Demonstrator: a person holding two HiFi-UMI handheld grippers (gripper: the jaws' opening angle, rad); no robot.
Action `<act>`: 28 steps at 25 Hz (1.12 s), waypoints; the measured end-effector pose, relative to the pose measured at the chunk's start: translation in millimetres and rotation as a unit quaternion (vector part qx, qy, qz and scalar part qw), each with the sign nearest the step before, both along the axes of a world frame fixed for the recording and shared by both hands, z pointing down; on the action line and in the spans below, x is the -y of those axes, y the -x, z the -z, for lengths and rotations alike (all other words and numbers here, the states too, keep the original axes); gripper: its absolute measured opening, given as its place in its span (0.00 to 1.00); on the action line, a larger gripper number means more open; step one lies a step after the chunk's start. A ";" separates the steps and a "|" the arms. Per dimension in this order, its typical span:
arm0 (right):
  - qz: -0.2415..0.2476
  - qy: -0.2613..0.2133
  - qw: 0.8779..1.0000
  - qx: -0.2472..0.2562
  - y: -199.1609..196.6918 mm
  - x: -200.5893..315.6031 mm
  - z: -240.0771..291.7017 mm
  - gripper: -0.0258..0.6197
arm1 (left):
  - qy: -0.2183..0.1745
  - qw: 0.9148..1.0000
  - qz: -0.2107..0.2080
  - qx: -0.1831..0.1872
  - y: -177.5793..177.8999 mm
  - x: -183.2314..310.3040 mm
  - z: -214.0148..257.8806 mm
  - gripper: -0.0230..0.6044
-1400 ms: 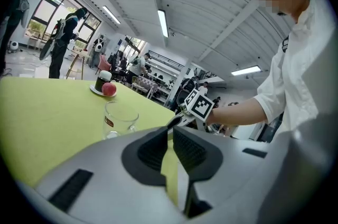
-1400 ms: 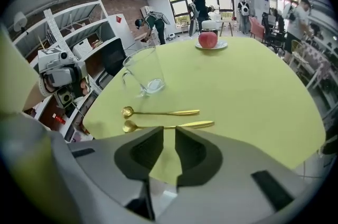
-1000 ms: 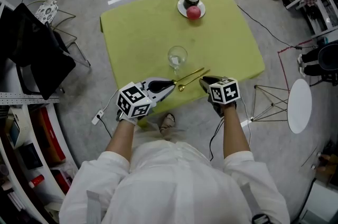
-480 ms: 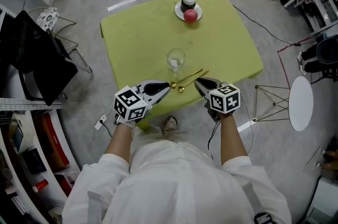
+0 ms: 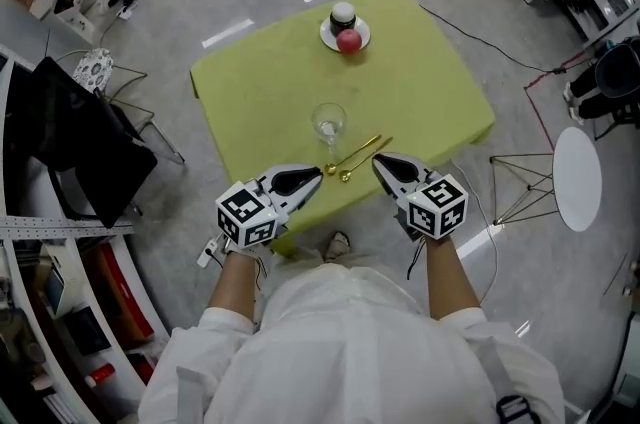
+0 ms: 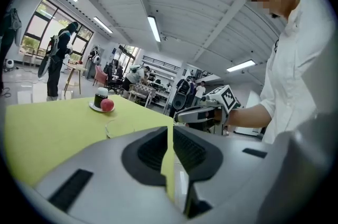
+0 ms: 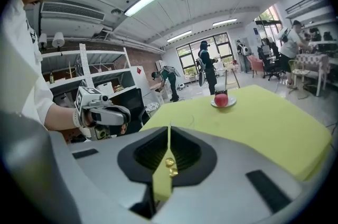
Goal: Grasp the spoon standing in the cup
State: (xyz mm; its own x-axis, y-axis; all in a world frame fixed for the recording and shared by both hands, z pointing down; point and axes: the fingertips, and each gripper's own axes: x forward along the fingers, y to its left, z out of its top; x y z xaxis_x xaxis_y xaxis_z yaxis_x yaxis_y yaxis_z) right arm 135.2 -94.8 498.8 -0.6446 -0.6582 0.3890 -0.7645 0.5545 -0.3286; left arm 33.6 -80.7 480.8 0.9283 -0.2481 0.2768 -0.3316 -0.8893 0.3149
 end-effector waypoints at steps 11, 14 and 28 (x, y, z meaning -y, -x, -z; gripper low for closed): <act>0.050 -0.056 0.996 0.045 31.7 -40.0 29.5 0.05 | -0.035 0.999 0.002 -0.001 5.5 -12.7 18.4 0.09; 0.048 -0.067 0.995 0.049 29.7 -45.4 33.5 0.05 | -0.030 1.000 0.008 -0.005 11.3 -17.2 19.0 0.09; 0.068 -0.095 0.993 0.030 27.3 -52.2 42.4 0.04 | -0.035 0.999 -0.022 0.003 -3.6 -27.4 28.6 0.09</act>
